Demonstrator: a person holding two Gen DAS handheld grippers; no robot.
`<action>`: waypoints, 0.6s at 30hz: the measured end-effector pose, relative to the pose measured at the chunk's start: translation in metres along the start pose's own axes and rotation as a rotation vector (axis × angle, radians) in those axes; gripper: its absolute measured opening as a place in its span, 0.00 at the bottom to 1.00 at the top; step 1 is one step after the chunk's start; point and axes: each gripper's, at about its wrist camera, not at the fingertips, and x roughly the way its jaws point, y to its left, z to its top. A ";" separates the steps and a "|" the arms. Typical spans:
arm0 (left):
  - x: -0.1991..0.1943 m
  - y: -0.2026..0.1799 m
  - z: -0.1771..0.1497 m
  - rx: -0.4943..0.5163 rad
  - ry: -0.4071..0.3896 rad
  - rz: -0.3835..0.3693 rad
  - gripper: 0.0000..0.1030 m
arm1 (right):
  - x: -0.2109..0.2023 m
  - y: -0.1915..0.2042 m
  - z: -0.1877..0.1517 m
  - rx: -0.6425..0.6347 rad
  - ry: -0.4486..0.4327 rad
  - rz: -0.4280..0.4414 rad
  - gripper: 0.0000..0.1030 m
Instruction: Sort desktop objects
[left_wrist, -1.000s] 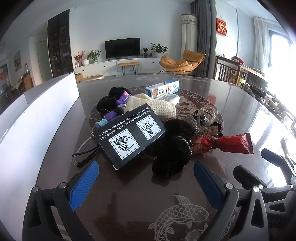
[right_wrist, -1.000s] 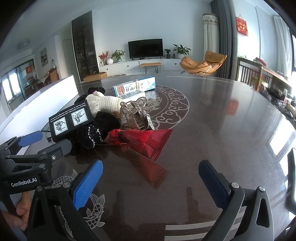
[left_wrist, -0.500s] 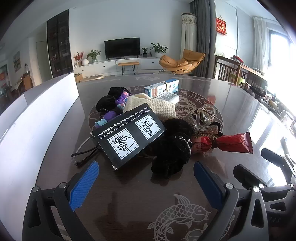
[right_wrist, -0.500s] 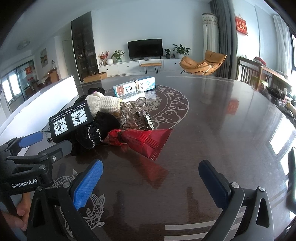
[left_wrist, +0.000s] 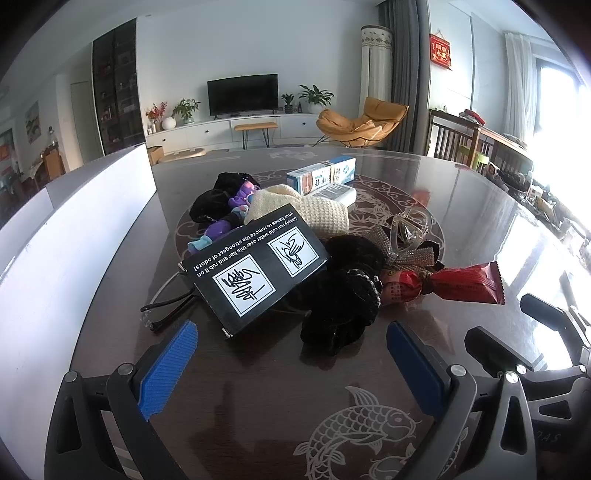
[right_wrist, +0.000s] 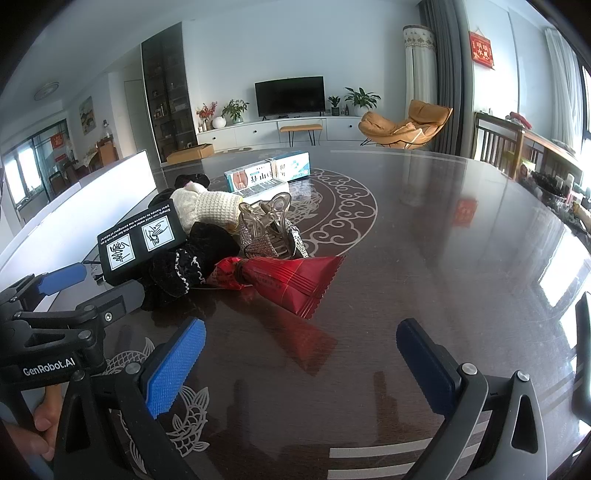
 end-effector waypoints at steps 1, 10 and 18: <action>0.000 0.000 0.000 0.000 0.000 -0.001 1.00 | 0.000 0.000 0.000 0.000 0.000 0.000 1.00; 0.002 0.000 0.000 -0.001 0.006 -0.007 1.00 | 0.000 0.000 0.000 0.001 -0.001 0.000 1.00; 0.002 0.000 0.000 -0.001 0.006 -0.008 1.00 | 0.000 0.000 0.000 0.001 0.000 -0.001 1.00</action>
